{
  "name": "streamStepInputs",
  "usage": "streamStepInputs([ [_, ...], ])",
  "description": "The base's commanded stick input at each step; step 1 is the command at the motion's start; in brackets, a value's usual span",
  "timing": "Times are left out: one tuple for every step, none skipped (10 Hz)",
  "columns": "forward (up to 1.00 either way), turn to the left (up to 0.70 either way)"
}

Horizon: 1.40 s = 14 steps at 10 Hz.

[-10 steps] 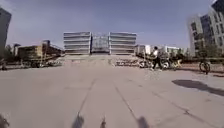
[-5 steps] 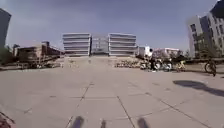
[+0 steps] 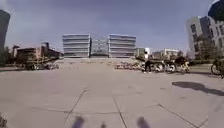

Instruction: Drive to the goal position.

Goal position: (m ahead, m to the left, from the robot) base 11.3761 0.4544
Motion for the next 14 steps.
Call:
streamStepInputs([
  [1.00, 0.03],
  [1.00, 0.21],
  [1.00, 0.40],
  [1.00, 0.40],
  [1.00, 0.40],
  [1.00, 0.40],
  [1.00, 0.28],
  [1.00, 0.00],
  [1.00, 0.00],
  [1.00, 0.00],
  [1.00, 0.00],
  [0.93, 0.00],
  [0.40, 0.00],
  [0.46, 0.00],
])
